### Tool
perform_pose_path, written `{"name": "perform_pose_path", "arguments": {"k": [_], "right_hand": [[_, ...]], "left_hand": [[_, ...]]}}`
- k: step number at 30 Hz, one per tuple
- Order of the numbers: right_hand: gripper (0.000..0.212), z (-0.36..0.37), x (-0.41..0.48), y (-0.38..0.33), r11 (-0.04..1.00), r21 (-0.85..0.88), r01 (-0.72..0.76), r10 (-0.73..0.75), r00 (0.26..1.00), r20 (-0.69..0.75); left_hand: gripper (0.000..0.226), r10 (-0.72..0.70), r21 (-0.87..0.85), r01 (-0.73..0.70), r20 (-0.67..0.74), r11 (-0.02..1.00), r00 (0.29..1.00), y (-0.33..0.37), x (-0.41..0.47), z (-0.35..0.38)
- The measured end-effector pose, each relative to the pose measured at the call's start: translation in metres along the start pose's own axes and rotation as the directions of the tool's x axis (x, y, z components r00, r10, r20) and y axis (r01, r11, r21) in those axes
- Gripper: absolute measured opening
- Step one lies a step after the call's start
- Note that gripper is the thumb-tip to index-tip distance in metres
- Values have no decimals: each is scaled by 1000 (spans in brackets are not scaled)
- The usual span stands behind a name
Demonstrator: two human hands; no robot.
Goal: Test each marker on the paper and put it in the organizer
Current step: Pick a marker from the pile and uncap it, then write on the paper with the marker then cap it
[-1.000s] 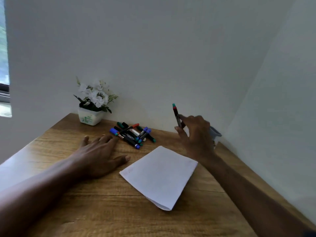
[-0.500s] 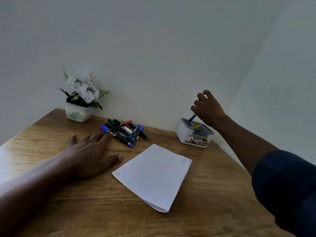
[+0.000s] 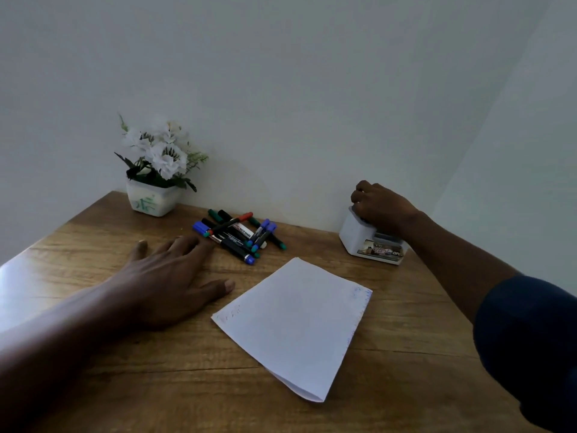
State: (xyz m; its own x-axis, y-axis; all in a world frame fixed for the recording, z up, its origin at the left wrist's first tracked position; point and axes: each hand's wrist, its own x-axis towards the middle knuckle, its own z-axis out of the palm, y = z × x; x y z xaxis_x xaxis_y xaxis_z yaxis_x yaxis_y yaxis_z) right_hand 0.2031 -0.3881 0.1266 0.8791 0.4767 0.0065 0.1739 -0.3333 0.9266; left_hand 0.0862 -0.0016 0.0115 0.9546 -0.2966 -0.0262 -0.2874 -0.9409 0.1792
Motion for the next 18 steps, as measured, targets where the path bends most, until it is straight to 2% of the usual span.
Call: {"name": "perform_pose_path", "arguments": {"k": [3,5,8,12,18], "right_hand": [[28,-12,-2,-5,995,74,-67,80,980,-184],[31,-31,0,-16,962,261,-82,162,939,-303],[30,-74,10,-50,826,563,28,172,939,-299],[36,-107,28,-92,808,576,120,72,951,-299],[43,-136,70,-96,769,626,130,86,949,-302]], "left_hand": [[119,5,-12,-5,-15,1000,1000,1,-2,-1],[119,1,-22,-1,-11,1000,1000,2,-2,-2],[106,-15,-18,15,-11,1000,1000,4,-3,-3],[100,-24,-12,23,-8,1000,1000,4,-3,-2],[100,-20,-14,20,-15,1000,1000,6,-3,-3]]}}
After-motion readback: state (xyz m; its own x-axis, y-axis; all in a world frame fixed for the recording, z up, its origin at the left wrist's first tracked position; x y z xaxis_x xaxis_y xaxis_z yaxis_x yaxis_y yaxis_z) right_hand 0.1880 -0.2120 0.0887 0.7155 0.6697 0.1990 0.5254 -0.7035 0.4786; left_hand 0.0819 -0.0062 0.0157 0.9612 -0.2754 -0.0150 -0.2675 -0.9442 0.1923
